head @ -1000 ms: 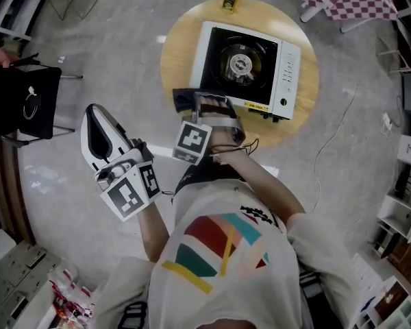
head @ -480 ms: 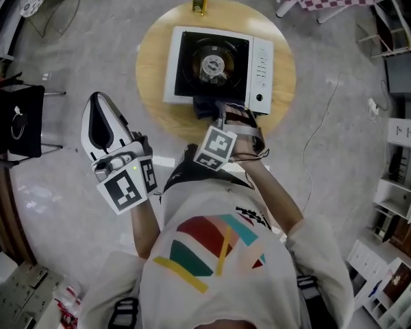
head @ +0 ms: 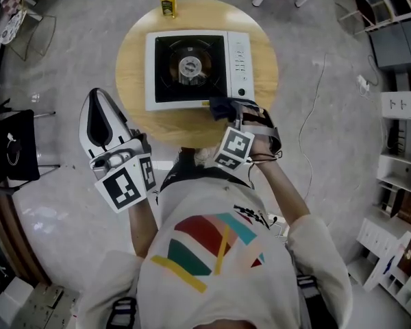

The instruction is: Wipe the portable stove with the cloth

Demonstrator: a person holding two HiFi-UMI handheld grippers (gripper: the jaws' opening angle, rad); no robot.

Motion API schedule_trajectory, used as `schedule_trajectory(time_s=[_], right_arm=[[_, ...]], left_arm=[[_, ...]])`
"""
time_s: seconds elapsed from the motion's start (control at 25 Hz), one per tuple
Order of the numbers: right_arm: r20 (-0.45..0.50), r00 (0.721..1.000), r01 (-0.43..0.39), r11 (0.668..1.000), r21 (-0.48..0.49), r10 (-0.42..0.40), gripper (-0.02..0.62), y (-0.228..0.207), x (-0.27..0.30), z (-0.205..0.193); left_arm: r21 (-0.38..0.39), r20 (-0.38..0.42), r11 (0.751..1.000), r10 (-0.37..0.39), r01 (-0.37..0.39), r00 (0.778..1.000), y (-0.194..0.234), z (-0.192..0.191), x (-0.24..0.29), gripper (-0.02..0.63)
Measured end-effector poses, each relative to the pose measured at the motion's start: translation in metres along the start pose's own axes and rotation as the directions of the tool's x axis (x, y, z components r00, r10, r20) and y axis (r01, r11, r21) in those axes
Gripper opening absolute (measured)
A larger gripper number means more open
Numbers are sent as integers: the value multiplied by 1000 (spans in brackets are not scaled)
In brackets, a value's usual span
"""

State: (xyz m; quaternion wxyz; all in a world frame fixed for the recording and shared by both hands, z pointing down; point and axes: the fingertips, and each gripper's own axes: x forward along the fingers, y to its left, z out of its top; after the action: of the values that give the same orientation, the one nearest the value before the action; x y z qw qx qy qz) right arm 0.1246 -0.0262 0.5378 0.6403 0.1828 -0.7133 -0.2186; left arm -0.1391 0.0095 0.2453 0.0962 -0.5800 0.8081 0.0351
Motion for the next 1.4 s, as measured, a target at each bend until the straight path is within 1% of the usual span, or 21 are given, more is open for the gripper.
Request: schedule_trajectory(time_s=[0.28, 0.36, 0.44, 0.48, 0.56, 0.6, 0.64, 0.68, 0.76, 0.84, 0.88, 0.92, 0.96, 1.0, 1.04, 1.08, 1.12, 1.16, 1.24, 1.28, 1.4], right_arm=[[6, 1000, 0, 1000, -15, 0, 32, 3, 4, 0], [39, 999, -27, 999, 21, 26, 32, -1, -2, 3], [83, 996, -30, 997, 70, 24, 32, -20, -15, 10], [105, 994, -12, 996, 88, 3, 32, -35, -21, 15], [139, 989, 45, 994, 99, -59, 31, -71, -29, 27], [158, 984, 62, 993, 96, -77, 32, -89, -30, 35], [182, 980, 60, 994, 92, -76, 32, -106, -29, 44], [210, 976, 38, 995, 87, -56, 32, -122, -26, 56], [268, 963, -27, 998, 59, 11, 31, -152, -15, 84], [303, 948, -92, 995, -34, 98, 31, -176, 2, 117], [308, 936, -145, 985, -99, 169, 32, -183, 12, 132], [307, 915, -220, 962, -160, 261, 32, -187, 21, 147], [300, 883, -309, 928, -208, 362, 32, -189, 31, 159], [284, 845, -395, 886, -243, 454, 31, -191, 39, 169], [253, 812, -463, 845, -269, 526, 32, -193, 49, 177], [210, 792, -509, 810, -292, 573, 31, -195, 59, 183], [157, 784, -536, 783, -317, 601, 31, -198, 70, 188], [102, 782, -553, 760, -342, 615, 31, -201, 81, 192], [1, 776, -580, 714, -392, 631, 31, -202, 98, 199], [-37, 768, -593, 690, -414, 639, 32, -201, 104, 203], [-90, 728, -642, 630, -437, 679, 31, -191, 116, 220]], left_arm=[[7, -12, 1000, 7, -7, 1000, 2, -8, 3, 8], [11, -14, 1000, 16, -16, 1000, 4, -8, 6, 8], [13, -14, 1000, 23, -23, 1000, 7, -8, 10, 8], [15, -14, 1000, 27, -26, 1000, 8, -9, 12, 8], [15, -16, 999, 29, -28, 999, 8, -10, 17, 8], [15, -17, 1000, 27, -27, 999, 6, -10, 19, 8], [14, -17, 1000, 25, -24, 1000, 4, -10, 22, 8], [12, -17, 1000, 22, -21, 1000, 2, -11, 26, 8], [9, -17, 1000, 19, -19, 1000, 0, -14, 35, 8], [9, -26, 1000, 25, -25, 999, 4, -21, 45, 8], [8, -34, 1000, 30, -30, 999, 7, -25, 51, 8], [3, -44, 999, 36, -36, 998, 12, -30, 57, 8], [-6, -53, 999, 42, -43, 998, 16, -35, 62, 8], [-17, -61, 999, 48, -49, 997, 21, -41, 68, 8], [-25, -68, 998, 52, -54, 996, 26, -46, 73, 8], [-27, -75, 998, 55, -57, 996, 32, -52, 78, 8], [-24, -81, 998, 57, -60, 995, 37, -58, 83, 8], [-18, -88, 998, 61, -63, 994, 41, -63, 88, 8], [-14, -104, 997, 76, -78, 992, 48, -71, 95, 8], [-15, -110, 996, 86, -88, 990, 51, -74, 98, 8], [-6, -126, 992, 121, -122, 985, 59, -80, 100, 8]])
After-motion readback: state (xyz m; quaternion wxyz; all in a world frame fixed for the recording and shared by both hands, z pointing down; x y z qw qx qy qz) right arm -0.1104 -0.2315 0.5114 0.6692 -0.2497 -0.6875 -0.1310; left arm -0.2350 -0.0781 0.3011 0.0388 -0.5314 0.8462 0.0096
